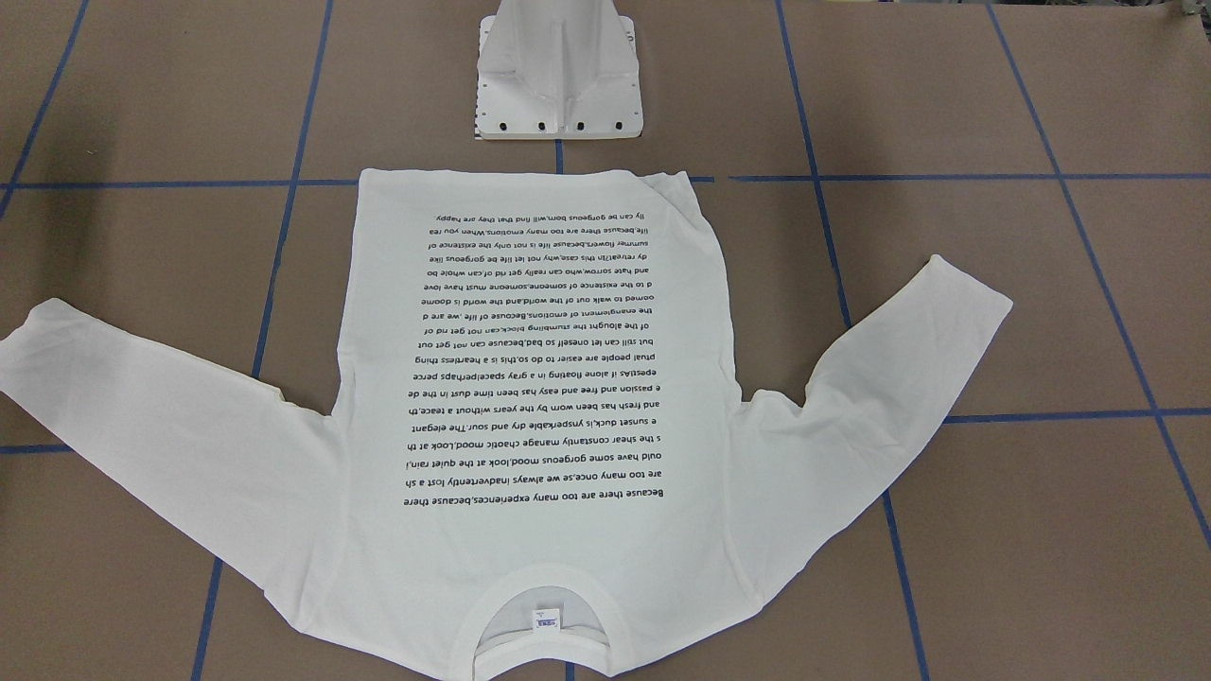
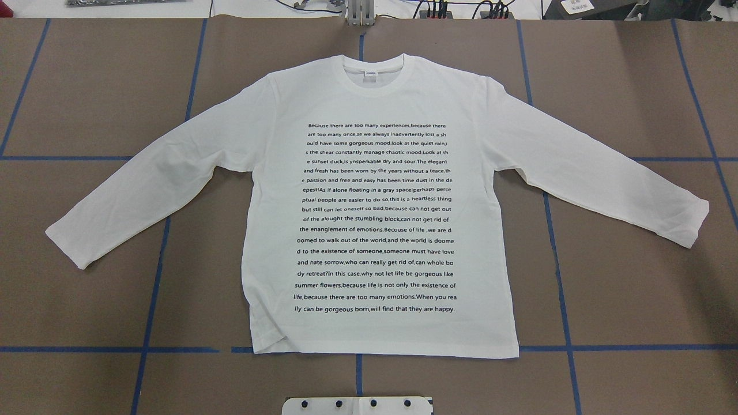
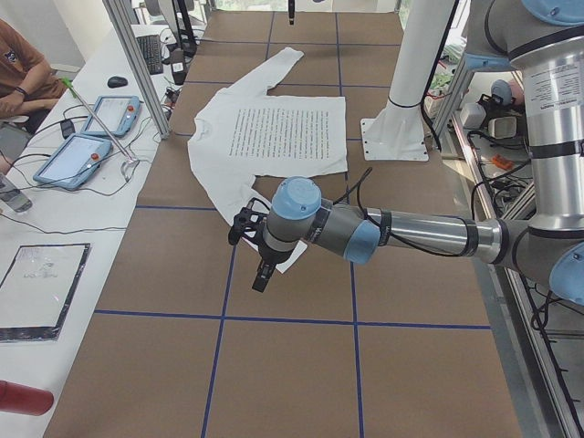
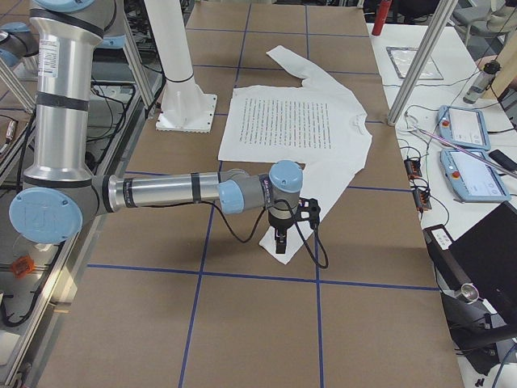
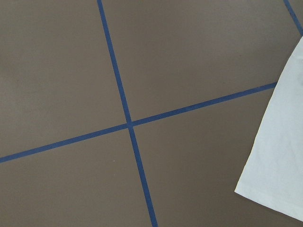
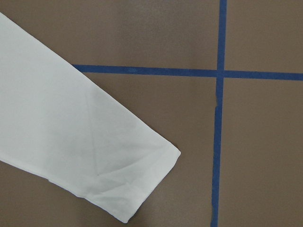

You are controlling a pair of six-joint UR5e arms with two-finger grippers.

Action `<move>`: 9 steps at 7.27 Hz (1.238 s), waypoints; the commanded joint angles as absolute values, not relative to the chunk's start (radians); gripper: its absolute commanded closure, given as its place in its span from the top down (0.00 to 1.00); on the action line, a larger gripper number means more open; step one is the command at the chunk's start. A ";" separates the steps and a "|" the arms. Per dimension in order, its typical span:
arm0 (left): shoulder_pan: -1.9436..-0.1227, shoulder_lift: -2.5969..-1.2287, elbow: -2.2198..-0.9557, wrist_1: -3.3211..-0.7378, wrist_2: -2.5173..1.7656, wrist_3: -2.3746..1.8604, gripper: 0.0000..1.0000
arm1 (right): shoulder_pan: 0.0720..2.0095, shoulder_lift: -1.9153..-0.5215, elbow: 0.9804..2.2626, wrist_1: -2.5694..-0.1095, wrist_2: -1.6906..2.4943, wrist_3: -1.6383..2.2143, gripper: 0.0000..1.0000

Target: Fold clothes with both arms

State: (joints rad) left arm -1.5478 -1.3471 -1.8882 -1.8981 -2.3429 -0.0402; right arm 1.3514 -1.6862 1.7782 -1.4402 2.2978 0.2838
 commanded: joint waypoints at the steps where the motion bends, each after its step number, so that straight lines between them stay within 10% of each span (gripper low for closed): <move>1: -1.548 -1.347 -1.885 -1.899 -2.347 -0.043 1.00 | 1.345 -1.678 1.760 -1.440 2.295 0.282 1.00; 9: -1.543 -1.364 -1.864 -1.983 -2.362 -0.038 1.00 | 1.293 -1.580 1.409 -1.064 2.381 0.464 0.99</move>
State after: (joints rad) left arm -1.5440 -1.3593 -1.8628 -1.9797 -2.3622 -0.0393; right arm 1.2994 -1.6119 1.4954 -1.1771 2.3588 0.3704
